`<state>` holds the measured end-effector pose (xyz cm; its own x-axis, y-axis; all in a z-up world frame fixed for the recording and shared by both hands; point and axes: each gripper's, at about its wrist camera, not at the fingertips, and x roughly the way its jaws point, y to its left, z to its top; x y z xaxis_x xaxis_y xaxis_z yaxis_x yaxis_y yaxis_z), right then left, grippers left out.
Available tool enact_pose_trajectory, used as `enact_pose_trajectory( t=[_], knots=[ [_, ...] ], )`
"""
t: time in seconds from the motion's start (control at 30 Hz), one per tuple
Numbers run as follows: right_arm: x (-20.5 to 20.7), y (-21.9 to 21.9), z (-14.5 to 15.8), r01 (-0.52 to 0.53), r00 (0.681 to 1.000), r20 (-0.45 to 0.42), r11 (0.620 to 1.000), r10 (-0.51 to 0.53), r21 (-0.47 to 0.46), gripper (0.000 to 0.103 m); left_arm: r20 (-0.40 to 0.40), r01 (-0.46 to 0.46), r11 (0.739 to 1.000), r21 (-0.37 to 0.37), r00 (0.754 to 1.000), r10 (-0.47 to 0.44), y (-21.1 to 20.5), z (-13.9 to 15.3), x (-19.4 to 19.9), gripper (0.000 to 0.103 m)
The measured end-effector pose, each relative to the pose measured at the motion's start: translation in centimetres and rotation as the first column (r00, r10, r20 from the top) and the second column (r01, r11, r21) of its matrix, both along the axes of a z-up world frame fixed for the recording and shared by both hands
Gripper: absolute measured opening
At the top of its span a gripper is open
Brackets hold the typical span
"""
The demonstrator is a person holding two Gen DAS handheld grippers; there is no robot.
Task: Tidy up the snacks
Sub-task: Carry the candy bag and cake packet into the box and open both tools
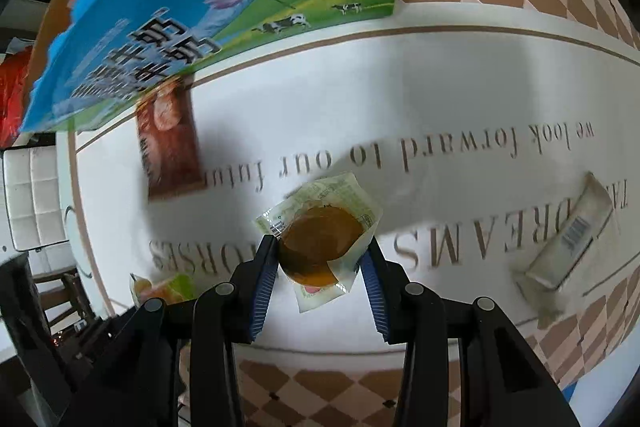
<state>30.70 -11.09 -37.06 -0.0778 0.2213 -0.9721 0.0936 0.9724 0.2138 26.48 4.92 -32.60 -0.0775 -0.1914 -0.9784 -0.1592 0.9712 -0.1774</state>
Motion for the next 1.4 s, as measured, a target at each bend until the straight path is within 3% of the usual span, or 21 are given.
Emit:
enact_pose_trajectory(
  t=[0.17, 0.37, 0.5, 0.63, 0.77, 0.93, 1.1, 1.4],
  knots=[
    [-1.5, -0.3, 2.9, -0.006, 0.999, 0.031, 0.998, 0.004, 0.056, 0.044, 0.102, -0.018, 0.997, -0.072, 0.994, 0.026, 1.0, 6.2, 0.8, 0.061],
    [-0.3, 0.4, 8.8, -0.018, 0.993, 0.114, 0.991, 0.003, 0.130, 0.044, 0.272, 0.008, 0.993, -0.118, 0.962, 0.025, 2.0, 14.4, 4.4, 0.061],
    [1.9, -0.1, 12.9, -0.021, 0.984, 0.176, 0.983, -0.012, 0.181, 0.044, 0.318, 0.035, 0.993, -0.109, 0.948, 0.001, 2.5, 16.3, 8.3, 0.061],
    [5.7, 0.0, 16.0, -0.014, 0.971, 0.237, 0.982, -0.032, 0.189, 0.044, 0.333, 0.054, 0.996, -0.067, 0.943, -0.029, 3.0, 16.3, 12.3, 0.061],
    [10.5, -0.7, 17.1, 0.002, 0.961, 0.273, 0.988, -0.045, 0.154, 0.044, 0.285, 0.057, 0.998, -0.001, 0.957, -0.054, 4.4, 14.5, 16.3, 0.061],
    [16.1, -1.0, 15.9, 0.025, 0.962, 0.268, 0.995, -0.051, 0.099, 0.045, 0.172, 0.053, 0.998, 0.045, 0.983, -0.060, 6.3, 10.3, 19.4, 0.061],
    [20.3, -1.0, 12.5, 0.045, 0.970, 0.236, 0.998, -0.054, 0.041, 0.045, 0.088, 0.040, 0.997, 0.068, 0.995, -0.046, 7.4, 6.5, 20.2, 0.061],
    [23.7, -1.0, 8.8, 0.050, 0.976, 0.211, 0.999, -0.047, -0.013, 0.045, 0.019, 0.020, 0.996, 0.093, 1.000, -0.022, 7.9, 3.2, 20.5, 0.065]
  ],
)
